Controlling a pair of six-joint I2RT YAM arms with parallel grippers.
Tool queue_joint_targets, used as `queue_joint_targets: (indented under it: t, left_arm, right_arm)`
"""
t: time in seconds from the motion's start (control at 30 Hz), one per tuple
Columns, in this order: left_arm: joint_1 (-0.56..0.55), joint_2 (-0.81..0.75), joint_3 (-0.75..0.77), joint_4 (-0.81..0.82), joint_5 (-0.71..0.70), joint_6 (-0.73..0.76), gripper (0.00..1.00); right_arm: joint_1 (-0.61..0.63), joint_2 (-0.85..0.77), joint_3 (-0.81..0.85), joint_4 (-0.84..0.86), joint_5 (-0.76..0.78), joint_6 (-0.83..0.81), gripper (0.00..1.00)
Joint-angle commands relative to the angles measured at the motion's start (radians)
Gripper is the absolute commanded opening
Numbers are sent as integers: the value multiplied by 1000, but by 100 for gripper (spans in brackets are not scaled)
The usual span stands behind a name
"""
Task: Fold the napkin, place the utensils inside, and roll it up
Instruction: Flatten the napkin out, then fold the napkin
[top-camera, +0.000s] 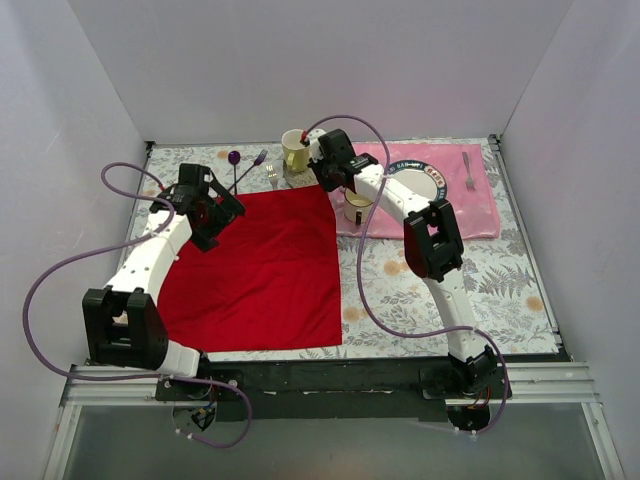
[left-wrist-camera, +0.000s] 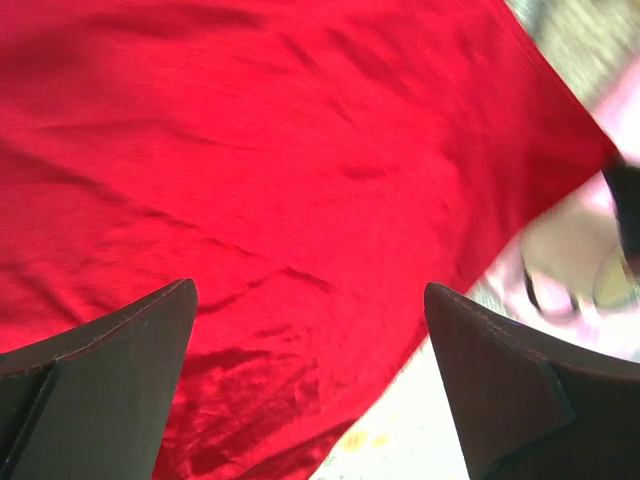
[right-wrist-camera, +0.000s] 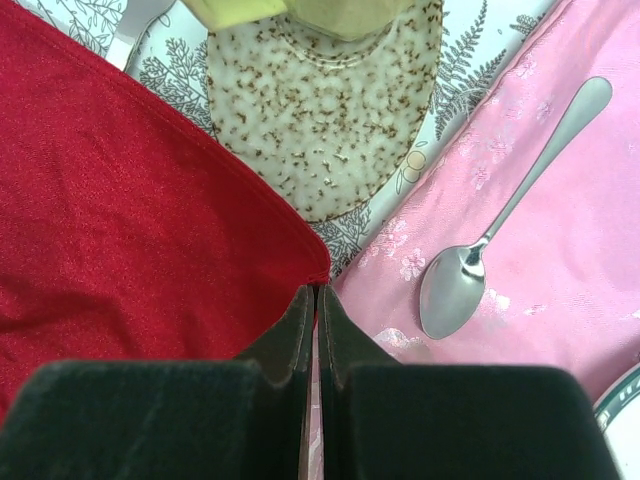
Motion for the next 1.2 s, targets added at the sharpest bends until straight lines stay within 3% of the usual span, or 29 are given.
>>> queue_joint_targets:
  t: [0.0, 0.07, 0.1, 0.2, 0.3, 0.4, 0.6, 0.73, 1.17]
  left_arm:
    - [73, 46, 34, -202, -179, -122, 98]
    - [113, 35, -16, -263, -195, -203, 98]
    - [195, 29, -36, -295, -195, -230, 98]
    - [312, 40, -102, -372, -227, -305, 98]
    - [401, 72, -148, -407, -201, -296, 98]
    - [445, 49, -184, -431, -204, -317, 96]
    - [460, -90, -190, -516, -284, -434, 88]
    - [478, -155, -271, -567, -313, -524, 71]
    - [607, -316, -400, -521, -388, -649, 70]
  right_arm:
    - [-2, -9, 67, 8, 2, -1, 6]
    - [-2, -7, 69, 9, -5, 7, 10]
    - [-2, -6, 73, 9, -7, 8, 22]
    - [-1, -1, 96, -20, -7, 14, 40]
    - [13, -21, 115, -58, 18, 20, 48]
    - [25, -84, 81, -69, 22, 60, 49]
    - [92, -246, -84, -40, -126, 166, 49]
    - [171, -335, -166, -24, -134, 151, 49]
    - [238, -605, -540, 100, -151, 174, 48]
